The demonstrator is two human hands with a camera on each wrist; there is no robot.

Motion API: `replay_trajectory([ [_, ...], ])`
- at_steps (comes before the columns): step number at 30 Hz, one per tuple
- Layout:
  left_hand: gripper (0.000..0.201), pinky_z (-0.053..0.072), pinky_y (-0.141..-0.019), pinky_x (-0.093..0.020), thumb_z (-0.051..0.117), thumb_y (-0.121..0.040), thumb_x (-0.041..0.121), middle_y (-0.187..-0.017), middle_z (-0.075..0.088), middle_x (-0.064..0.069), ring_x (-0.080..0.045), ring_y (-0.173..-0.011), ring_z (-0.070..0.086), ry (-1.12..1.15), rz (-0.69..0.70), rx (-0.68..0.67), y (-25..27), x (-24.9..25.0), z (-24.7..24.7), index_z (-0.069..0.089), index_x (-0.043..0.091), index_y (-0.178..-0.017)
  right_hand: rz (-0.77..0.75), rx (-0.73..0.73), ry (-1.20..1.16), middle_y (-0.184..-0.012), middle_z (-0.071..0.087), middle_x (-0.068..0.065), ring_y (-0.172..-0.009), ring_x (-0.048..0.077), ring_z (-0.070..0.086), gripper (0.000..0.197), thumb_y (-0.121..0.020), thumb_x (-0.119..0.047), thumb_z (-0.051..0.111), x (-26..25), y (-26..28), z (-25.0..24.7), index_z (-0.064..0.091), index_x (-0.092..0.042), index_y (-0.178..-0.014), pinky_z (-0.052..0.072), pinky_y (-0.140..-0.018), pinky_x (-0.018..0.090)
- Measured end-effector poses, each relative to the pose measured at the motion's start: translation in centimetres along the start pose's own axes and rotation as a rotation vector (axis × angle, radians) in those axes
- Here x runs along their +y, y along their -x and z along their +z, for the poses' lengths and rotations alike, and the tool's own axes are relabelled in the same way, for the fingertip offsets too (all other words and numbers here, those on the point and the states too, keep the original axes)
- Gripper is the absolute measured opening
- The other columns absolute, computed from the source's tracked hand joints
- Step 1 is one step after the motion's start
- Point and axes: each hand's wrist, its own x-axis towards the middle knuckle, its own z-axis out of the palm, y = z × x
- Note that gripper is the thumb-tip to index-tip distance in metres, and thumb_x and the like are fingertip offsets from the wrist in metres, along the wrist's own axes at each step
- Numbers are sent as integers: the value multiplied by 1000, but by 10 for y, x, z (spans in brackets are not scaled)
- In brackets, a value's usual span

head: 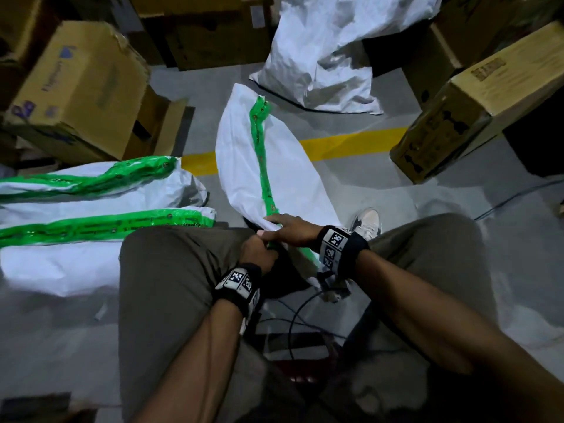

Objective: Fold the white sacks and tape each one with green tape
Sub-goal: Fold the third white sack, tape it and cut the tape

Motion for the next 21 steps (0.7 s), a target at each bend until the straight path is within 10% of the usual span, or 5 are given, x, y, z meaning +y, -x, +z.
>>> replay_trajectory([
  [4,23,43,-77,-30,62,-92,12,-114,68,-26,-35,-107,65,127,-85,-65,-3,-4,3,70,-1,-109,87,51,-394,-112,61,-1,-102,15,55,25,-98,-23,60,16,-6,-3,65,-14,-121,45,-77,22],
  [8,31,34,-65,-32,63,-72,26,-59,53,-19,-19,-73,50,284,-177,-61,-9,-7,13,46,12,-50,238,12,-341,-109,47,8,-99,17,43,17,-93,-32,47,30,-8,6,51,-17,-101,35,-85,26],
  [14,18,39,-53,-25,52,-91,19,-65,52,-7,-19,-58,49,402,-168,-31,-13,-11,12,50,10,-75,225,-3,-450,-86,59,6,-77,18,51,28,-72,-34,60,32,-6,24,59,-15,-92,39,-69,29],
  [18,30,38,-47,-23,50,-94,-2,-64,46,-5,-20,-60,44,314,-132,-54,-15,-11,14,43,12,-68,285,46,-137,-124,62,15,-113,31,57,88,-67,-80,51,34,-30,8,61,-9,-118,38,-103,42],
  [21,37,34,-52,-22,54,-86,-5,-63,42,0,-19,-72,42,296,-104,-55,-13,-9,16,35,17,-63,279,106,236,-150,43,16,-135,34,42,75,-96,-67,39,13,-37,-24,46,-7,-141,30,-111,43],
])
